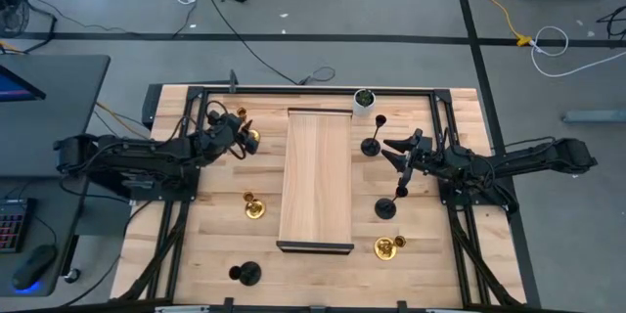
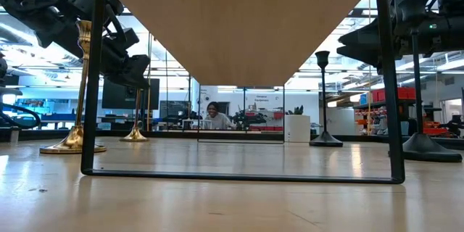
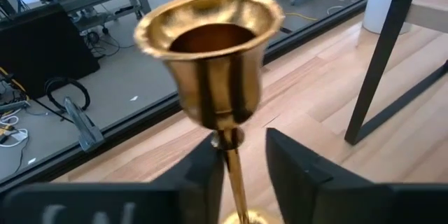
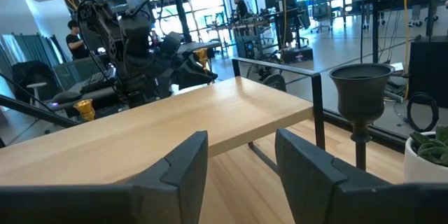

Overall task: Pick & Place candle stick holders
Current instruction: Put the top gold candle holder on the shelf

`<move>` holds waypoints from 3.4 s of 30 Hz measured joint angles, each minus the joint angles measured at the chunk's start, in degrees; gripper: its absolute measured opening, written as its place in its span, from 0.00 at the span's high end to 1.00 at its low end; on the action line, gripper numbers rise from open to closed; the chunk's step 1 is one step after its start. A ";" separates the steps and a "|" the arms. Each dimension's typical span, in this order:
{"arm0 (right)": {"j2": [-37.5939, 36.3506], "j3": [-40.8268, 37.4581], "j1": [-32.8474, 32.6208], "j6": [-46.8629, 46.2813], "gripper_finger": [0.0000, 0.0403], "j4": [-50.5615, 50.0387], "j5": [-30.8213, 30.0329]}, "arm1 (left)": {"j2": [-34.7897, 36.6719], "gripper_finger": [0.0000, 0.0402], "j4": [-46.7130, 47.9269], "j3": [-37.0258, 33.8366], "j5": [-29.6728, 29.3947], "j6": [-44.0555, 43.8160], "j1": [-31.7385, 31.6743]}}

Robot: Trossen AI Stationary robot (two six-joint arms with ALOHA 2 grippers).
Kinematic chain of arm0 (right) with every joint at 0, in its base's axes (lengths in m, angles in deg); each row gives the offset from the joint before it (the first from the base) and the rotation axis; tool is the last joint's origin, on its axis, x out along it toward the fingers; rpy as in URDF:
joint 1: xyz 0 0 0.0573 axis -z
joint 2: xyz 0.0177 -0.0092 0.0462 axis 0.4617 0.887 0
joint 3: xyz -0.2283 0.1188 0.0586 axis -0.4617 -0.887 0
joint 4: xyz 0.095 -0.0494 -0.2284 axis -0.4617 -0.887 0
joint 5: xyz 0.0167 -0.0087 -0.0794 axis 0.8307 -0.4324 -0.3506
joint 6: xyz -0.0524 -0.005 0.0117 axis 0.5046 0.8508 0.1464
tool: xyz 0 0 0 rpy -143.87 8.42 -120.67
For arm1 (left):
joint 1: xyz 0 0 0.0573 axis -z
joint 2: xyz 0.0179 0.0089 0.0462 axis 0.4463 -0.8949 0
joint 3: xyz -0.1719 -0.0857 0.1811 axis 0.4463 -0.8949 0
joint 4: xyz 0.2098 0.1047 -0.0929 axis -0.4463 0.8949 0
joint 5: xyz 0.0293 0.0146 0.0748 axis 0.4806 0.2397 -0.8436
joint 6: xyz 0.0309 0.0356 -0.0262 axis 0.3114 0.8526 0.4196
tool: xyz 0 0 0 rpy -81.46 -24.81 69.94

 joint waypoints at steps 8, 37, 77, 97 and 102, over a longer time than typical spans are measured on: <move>-0.01 0.00 0.00 0.00 0.58 0.00 0.00 | 0.04 0.96 -0.16 0.02 0.02 0.05 -0.01; 0.00 0.01 0.01 0.01 0.58 0.00 0.00 | 0.46 0.97 22.94 28.28 15.74 4.88 -0.01; 0.00 0.01 -0.01 0.01 0.58 -0.04 0.00 | -18.14 0.97 17.10 43.58 43.56 10.08 -4.13; 0.00 0.01 0.01 0.01 0.58 -0.04 0.00 | -20.24 0.96 14.75 43.63 44.79 10.10 -4.05; 0.01 0.01 0.00 0.01 0.58 -0.04 0.00 | -20.24 0.91 14.84 43.61 44.80 10.10 -4.05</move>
